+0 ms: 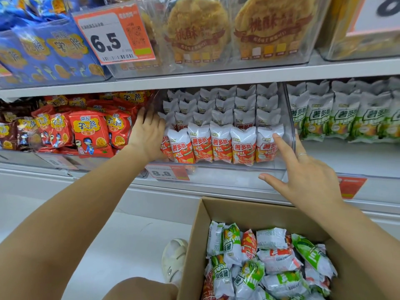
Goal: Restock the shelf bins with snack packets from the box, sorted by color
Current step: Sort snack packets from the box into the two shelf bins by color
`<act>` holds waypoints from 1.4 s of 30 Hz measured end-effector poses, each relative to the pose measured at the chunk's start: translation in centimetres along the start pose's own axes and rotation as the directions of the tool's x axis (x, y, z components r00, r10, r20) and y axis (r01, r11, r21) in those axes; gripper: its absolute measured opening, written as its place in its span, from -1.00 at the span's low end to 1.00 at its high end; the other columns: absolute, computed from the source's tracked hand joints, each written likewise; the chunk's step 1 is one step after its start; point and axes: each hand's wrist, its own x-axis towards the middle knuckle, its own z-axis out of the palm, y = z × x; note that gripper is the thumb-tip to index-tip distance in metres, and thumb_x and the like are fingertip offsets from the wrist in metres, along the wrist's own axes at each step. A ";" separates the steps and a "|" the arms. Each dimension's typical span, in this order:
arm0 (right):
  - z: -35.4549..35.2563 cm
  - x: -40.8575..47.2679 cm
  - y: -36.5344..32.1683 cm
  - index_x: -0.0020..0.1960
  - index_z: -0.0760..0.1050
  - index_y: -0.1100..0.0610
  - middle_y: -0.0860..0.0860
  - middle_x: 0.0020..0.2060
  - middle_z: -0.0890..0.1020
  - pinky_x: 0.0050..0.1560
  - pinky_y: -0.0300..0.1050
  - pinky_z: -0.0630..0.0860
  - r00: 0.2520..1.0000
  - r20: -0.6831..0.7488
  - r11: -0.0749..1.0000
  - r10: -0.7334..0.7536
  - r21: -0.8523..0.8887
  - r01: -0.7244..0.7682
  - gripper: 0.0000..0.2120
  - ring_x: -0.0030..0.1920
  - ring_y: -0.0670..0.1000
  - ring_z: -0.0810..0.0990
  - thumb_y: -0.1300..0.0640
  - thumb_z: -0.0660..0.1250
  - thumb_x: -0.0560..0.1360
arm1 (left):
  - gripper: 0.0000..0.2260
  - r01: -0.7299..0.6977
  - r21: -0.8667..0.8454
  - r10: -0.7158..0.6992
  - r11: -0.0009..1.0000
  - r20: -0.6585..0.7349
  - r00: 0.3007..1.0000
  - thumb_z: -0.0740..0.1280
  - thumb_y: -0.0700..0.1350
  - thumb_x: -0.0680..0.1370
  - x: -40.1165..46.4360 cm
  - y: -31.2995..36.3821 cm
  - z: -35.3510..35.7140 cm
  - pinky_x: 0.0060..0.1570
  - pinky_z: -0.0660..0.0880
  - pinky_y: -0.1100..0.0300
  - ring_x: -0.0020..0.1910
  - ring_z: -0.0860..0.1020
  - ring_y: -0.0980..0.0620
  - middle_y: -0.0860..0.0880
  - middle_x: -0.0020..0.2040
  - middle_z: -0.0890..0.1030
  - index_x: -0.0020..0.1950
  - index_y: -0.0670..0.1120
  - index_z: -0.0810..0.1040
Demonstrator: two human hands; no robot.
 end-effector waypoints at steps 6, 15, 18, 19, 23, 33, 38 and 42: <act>0.1 0.0 0.1 0.39 0.43 0.18 0.35 0.26 0.50 -0.56 -0.21 0.41 1.000 0.000 1.000 -0.011 0.025 0.011 -0.20 -0.43 0.17 0.63 -0.27 0.40 0.29 | 0.10 0.014 -0.051 -0.011 0.999 0.066 0.998 0.37 0.42 0.29 0.0 -0.2 -0.7 0.46 -0.06 -0.17 0.51 0.06 -0.23 -0.19 0.48 0.20 0.55 -0.16 -0.05; 0.2 0.0 0.2 0.41 0.41 0.17 0.35 0.25 0.50 -0.55 -0.18 0.45 1.000 0.013 0.999 -0.012 0.037 0.012 -0.19 -0.38 0.18 0.65 -0.28 0.37 0.31 | -0.23 -0.188 -0.461 0.210 0.868 -0.002 0.978 0.50 0.18 0.31 0.4 0.1 -2.8 0.47 0.03 -0.09 0.45 0.19 -0.13 -0.08 0.42 0.33 0.43 -0.02 0.33; 0.1 0.0 0.2 0.40 0.41 0.18 0.35 0.25 0.50 -0.55 -0.19 0.44 1.000 0.009 0.999 -0.018 0.044 0.017 -0.20 -0.39 0.17 0.65 -0.29 0.34 0.31 | -0.19 -0.170 -0.411 0.209 0.896 0.051 0.977 0.47 0.26 0.32 0.5 1.5 -2.2 0.49 -0.07 -0.13 0.48 0.13 -0.15 -0.11 0.44 0.30 0.44 -0.05 0.30; 0.1 0.0 0.3 0.40 0.42 0.18 0.35 0.26 0.50 -0.55 -0.19 0.44 1.000 0.001 0.999 -0.019 0.041 0.019 -0.20 -0.39 0.17 0.65 -0.29 0.33 0.31 | -0.20 -0.149 -0.421 0.188 0.895 0.054 0.981 0.47 0.26 0.31 0.5 1.7 -2.1 0.49 -0.08 -0.12 0.48 0.14 -0.14 -0.11 0.43 0.32 0.43 -0.06 0.31; 0.2 0.1 0.2 0.39 0.43 0.19 0.35 0.27 0.49 -0.55 -0.20 0.43 0.999 -0.034 0.999 -0.026 0.027 0.027 -0.22 -0.41 0.17 0.64 -0.29 0.29 0.32 | -0.23 -0.127 -0.386 0.121 0.914 -0.042 0.992 0.46 0.30 0.30 0.2 1.7 -2.2 0.47 -0.09 -0.11 0.43 0.27 -0.12 -0.12 0.33 0.45 0.36 -0.10 0.37; -0.8 -2.2 0.7 0.46 0.32 0.09 0.29 0.52 0.04 0.20 0.14 0.45 0.999 -0.014 0.973 -0.044 0.225 0.046 -0.32 0.35 0.29 0.39 -0.21 0.30 0.45 | -0.10 0.000 -0.387 -0.036 0.922 -0.087 0.996 0.45 0.37 0.23 -1.0 2.0 -3.1 0.45 0.02 -0.17 0.37 0.31 -0.19 -0.18 0.32 0.43 0.38 -0.13 0.33; -4.1 -6.5 0.7 0.20 0.55 0.12 0.08 0.27 0.54 -0.01 0.00 0.54 0.981 -0.160 0.904 -0.110 0.394 0.165 -0.69 0.13 0.09 0.59 0.01 0.23 0.55 | -0.47 0.008 -0.757 -0.318 0.653 -0.264 0.911 0.36 0.06 0.44 -6.7 3.8 -6.0 0.25 0.33 -0.10 0.22 0.43 -0.22 -0.20 0.20 0.52 0.34 -0.14 0.42; -3.1 -10.5 -0.2 0.14 0.55 0.07 0.03 -0.05 0.66 -0.19 -0.05 0.51 0.975 0.137 0.934 -0.173 0.338 0.118 -0.73 -0.09 0.10 0.65 0.00 0.17 0.57 | -0.68 -0.050 -0.943 -0.247 0.330 -0.137 0.959 0.25 0.03 0.46 -13.4 9.8 -7.6 0.12 0.46 0.02 0.10 0.55 -0.10 -0.03 0.07 0.63 0.14 -0.06 0.57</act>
